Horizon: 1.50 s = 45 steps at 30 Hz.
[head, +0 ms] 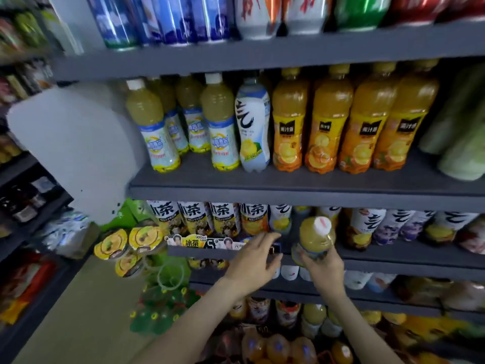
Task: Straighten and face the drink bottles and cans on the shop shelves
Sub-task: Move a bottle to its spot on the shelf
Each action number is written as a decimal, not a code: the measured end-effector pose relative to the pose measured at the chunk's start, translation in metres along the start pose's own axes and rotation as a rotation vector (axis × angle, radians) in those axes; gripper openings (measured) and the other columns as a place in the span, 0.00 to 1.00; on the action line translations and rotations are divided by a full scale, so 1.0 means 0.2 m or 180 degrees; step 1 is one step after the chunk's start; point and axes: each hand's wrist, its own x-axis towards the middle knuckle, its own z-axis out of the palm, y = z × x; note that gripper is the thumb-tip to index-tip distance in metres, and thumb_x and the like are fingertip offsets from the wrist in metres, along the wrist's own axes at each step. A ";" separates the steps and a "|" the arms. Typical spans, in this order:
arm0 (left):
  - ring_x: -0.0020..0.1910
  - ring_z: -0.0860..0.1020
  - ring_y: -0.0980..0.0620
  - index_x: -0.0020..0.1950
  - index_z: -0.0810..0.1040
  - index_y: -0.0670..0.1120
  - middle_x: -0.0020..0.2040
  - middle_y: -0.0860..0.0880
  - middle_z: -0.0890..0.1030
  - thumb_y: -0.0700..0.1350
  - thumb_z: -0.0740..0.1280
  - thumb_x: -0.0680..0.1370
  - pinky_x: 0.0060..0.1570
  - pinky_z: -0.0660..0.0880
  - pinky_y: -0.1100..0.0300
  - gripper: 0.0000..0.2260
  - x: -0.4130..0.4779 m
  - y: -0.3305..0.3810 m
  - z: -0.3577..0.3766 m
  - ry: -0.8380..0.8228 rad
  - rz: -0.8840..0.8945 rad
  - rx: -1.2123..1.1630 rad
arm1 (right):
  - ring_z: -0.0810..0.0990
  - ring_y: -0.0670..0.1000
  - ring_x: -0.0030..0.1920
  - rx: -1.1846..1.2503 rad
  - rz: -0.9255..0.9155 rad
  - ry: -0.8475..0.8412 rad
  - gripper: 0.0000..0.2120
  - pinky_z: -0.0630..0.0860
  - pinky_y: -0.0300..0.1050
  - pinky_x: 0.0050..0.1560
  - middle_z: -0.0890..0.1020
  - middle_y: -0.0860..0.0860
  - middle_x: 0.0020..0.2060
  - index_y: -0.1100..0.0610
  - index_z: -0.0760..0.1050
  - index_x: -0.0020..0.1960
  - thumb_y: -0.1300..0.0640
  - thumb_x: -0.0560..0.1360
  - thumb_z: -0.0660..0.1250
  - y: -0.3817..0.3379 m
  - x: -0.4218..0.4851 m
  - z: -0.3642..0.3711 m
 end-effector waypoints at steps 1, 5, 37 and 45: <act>0.64 0.70 0.53 0.73 0.62 0.49 0.70 0.52 0.67 0.52 0.57 0.81 0.57 0.63 0.69 0.21 0.00 0.02 -0.03 0.0054 0.0123 -0.0022 | 0.78 0.37 0.43 0.0034 -0.0037 -0.0031 0.19 0.73 0.32 0.42 0.79 0.38 0.44 0.52 0.73 0.55 0.59 0.68 0.76 -0.05 -0.02 0.00; 0.65 0.67 0.56 0.72 0.63 0.51 0.66 0.51 0.70 0.51 0.59 0.81 0.61 0.61 0.73 0.20 -0.04 0.03 -0.13 0.0740 0.0320 -0.0488 | 0.76 0.28 0.45 0.0193 -0.0352 -0.0200 0.16 0.72 0.24 0.43 0.80 0.39 0.44 0.55 0.77 0.52 0.58 0.66 0.77 -0.30 -0.05 0.05; 0.68 0.58 0.29 0.76 0.50 0.46 0.72 0.31 0.54 0.34 0.68 0.71 0.67 0.62 0.39 0.40 0.30 -0.69 -0.84 0.2329 -0.0579 -0.0042 | 0.62 0.58 0.70 -0.0873 -0.1324 0.0264 0.38 0.64 0.50 0.66 0.66 0.60 0.68 0.64 0.53 0.74 0.59 0.73 0.70 -1.24 0.33 1.12; 0.72 0.55 0.35 0.75 0.58 0.43 0.74 0.34 0.54 0.39 0.64 0.78 0.69 0.59 0.43 0.27 0.17 -0.56 -0.73 0.2073 -0.0345 -0.0076 | 0.64 0.60 0.69 -0.1047 -0.1440 0.0255 0.29 0.71 0.53 0.62 0.66 0.61 0.68 0.64 0.58 0.72 0.67 0.73 0.64 -1.08 0.15 1.03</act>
